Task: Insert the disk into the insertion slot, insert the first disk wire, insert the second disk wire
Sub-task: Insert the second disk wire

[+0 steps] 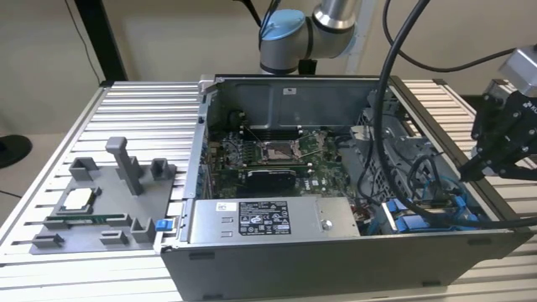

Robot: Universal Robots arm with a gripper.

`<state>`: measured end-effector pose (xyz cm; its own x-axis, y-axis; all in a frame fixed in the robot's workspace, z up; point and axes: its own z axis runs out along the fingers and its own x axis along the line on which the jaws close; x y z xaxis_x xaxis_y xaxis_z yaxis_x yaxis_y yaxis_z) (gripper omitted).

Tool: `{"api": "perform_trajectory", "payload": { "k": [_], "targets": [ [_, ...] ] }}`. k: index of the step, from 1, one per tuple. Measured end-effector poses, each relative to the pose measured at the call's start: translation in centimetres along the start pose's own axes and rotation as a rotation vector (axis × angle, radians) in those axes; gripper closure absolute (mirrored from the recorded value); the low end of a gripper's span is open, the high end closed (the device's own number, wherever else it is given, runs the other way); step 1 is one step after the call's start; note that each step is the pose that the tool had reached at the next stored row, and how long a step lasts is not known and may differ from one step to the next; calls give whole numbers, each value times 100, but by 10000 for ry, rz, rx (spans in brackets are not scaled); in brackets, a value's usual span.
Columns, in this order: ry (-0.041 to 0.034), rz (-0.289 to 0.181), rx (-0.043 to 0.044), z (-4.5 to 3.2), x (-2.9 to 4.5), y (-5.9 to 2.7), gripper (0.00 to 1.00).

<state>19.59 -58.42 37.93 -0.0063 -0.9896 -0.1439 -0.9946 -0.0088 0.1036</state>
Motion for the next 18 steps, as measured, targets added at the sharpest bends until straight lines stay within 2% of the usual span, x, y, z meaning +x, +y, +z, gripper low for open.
{"api": "perform_trajectory", "payload": {
  "k": [7,11,14,18],
  "targets": [
    [1,-1,6,-128,-20,72,100],
    [-1,-8,50,-155,-25,139,100],
    [1,-23,158,-149,-24,228,100],
    [3,-57,394,-132,-24,390,100]
  ]
}}
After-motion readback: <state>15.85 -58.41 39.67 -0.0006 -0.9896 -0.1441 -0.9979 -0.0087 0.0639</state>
